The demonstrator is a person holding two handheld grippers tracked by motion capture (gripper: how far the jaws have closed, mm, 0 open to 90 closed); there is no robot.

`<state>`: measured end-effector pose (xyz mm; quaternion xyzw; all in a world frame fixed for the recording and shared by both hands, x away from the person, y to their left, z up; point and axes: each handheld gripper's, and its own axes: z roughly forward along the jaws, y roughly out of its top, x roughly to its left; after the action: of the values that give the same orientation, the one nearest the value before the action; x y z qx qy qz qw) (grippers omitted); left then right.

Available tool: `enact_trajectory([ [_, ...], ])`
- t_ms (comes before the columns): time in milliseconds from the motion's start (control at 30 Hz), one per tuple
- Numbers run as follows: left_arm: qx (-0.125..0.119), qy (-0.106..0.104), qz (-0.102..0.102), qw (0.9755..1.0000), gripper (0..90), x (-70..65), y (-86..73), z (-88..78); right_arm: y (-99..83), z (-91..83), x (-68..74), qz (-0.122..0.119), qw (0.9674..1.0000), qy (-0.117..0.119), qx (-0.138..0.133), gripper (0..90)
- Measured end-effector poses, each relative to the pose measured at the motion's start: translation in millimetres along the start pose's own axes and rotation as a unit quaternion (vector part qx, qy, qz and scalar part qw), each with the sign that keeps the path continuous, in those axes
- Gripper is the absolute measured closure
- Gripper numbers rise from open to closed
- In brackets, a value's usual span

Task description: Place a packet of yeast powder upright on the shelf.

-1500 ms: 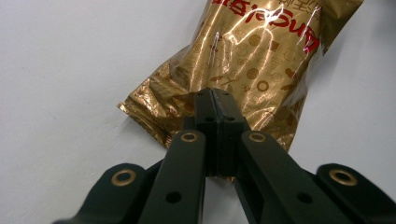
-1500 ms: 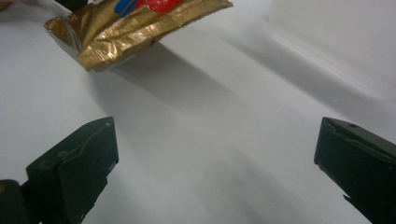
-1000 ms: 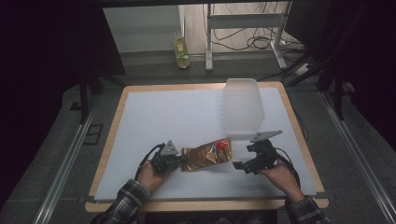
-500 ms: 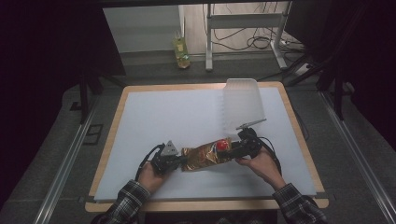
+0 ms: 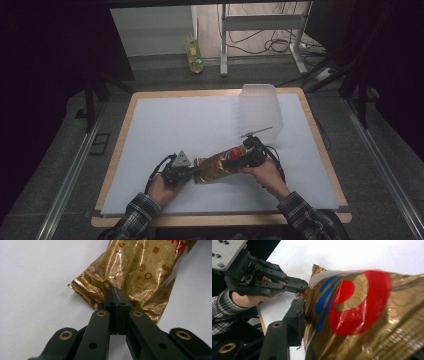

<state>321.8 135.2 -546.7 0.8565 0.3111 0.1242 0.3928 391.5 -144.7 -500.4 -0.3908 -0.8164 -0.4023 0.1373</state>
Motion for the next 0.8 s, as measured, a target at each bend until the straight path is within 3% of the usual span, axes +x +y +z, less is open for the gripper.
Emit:
enact_trajectory([
  [267, -0.002, 0.003, 0.000, 1.0000, 89.2, -0.4, -0.1, -0.5, 4.1, 4.6, 1.7, -0.002, 1.0000, 0.001, -0.001, 63.7],
  [433, -0.008, 0.002, -0.012, 0.9999, 75.9, 3.3, -1.4, -5.0, 5.5, 0.5, 5.1, -0.016, 0.9998, 0.008, -0.006, 67.4],
  [567, -0.022, 0.010, -0.004, 0.9997, 70.2, 3.7, 1.7, -12.4, 7.8, -2.7, 8.0, -0.030, 0.9994, 0.011, -0.011, 68.2],
  [800, -0.045, 0.029, 0.003, 0.9986, 53.6, 5.2, 2.1, -19.0, 14.6, -17.5, 14.6, -0.061, 0.9980, -0.008, -0.018, 68.7],
])
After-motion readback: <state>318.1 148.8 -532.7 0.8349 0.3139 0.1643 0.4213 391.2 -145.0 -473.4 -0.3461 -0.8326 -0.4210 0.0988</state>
